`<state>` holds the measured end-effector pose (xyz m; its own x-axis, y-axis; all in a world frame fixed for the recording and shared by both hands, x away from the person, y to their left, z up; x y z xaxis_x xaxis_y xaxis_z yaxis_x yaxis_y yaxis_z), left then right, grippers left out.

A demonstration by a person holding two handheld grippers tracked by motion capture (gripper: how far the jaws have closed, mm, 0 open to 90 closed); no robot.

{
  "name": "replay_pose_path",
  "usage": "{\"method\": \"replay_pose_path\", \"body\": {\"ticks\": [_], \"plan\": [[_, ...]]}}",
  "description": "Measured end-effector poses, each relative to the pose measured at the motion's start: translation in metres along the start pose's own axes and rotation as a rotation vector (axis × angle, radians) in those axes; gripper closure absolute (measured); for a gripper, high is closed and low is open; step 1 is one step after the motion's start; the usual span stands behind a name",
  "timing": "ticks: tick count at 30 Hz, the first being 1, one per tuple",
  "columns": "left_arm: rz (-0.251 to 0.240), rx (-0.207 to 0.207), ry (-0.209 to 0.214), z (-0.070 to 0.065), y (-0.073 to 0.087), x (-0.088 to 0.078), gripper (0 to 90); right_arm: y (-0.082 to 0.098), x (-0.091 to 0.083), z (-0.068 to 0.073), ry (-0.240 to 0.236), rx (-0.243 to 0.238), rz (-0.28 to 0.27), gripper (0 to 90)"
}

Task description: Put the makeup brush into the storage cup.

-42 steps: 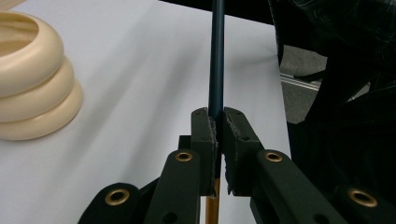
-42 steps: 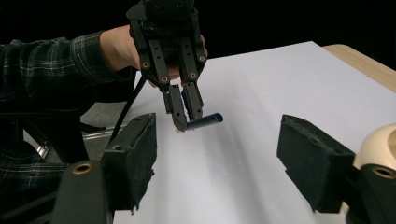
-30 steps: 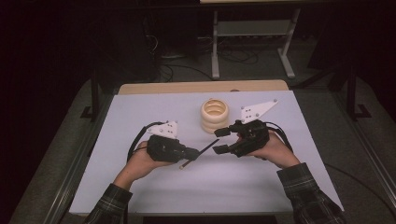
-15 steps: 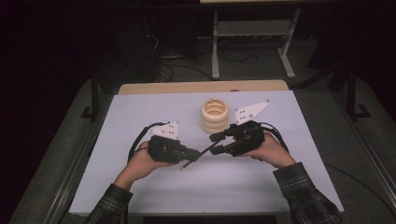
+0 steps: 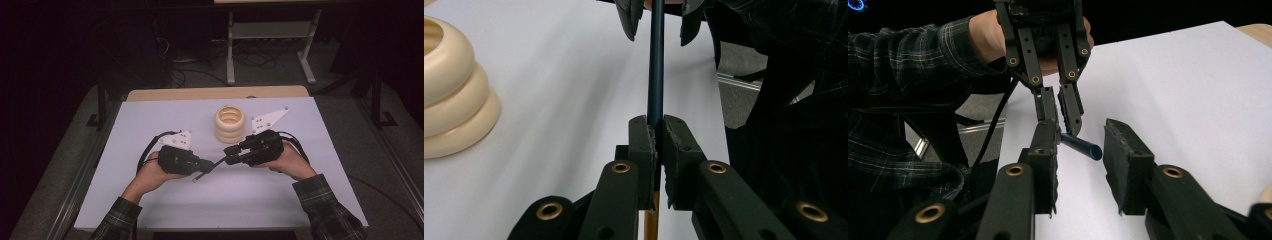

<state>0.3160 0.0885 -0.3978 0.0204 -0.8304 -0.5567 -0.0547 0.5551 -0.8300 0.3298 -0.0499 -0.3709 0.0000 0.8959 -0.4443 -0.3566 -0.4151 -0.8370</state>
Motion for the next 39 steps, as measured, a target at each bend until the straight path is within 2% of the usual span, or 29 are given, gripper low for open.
{"method": "replay_pose_path", "body": {"ticks": [23,39], "plan": [[0.012,0.025,0.004,-0.0013,0.0005,0.0011,84.0,0.0022,0.0009,0.0015,-0.018,0.004,0.022,81.8],[0.017,0.037,0.007,-0.0021,0.0008,0.0022,83.9,0.0034,0.0006,0.0022,-0.041,0.009,0.028,84.4]]}}
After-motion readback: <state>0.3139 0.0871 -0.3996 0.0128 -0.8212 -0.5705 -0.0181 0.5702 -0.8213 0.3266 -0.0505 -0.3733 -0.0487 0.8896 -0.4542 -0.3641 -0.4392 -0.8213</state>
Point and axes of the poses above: each handheld gripper's, and its own axes: x roughly forward along the jaws, y roughly out of its underside, z roughly to its left, the point moved 8 cm from there along x, roughly forward along the jaws, and after that the axes turned 8 degrees about x, right-handed, at the moved point
